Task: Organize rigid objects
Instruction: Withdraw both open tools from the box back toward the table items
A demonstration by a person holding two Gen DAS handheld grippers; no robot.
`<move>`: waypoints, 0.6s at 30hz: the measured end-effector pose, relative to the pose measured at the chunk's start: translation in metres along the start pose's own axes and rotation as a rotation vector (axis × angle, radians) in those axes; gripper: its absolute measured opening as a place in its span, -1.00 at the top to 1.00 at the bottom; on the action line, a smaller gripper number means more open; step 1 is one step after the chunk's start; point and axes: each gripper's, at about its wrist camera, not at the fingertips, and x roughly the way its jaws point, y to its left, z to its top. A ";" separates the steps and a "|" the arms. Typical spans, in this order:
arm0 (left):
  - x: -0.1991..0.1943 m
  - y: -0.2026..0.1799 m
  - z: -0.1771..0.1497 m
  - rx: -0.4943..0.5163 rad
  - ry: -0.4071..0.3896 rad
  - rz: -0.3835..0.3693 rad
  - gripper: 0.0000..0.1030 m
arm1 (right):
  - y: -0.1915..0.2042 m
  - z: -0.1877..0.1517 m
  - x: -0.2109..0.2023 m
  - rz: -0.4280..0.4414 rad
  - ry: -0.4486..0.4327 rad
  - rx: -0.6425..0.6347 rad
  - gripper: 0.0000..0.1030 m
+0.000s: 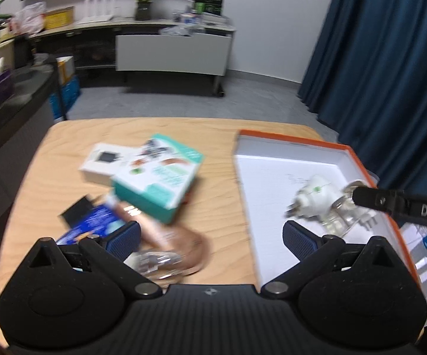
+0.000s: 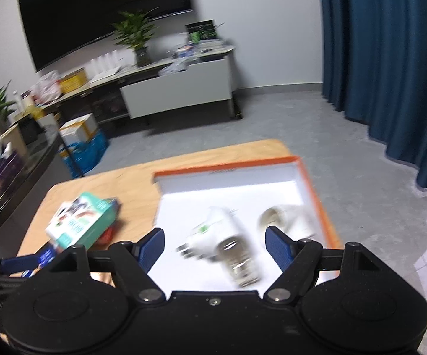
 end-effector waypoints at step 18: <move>-0.033 0.128 -0.031 -0.086 0.010 0.169 -1.00 | 0.168 -0.094 0.037 0.317 0.178 -0.288 -0.73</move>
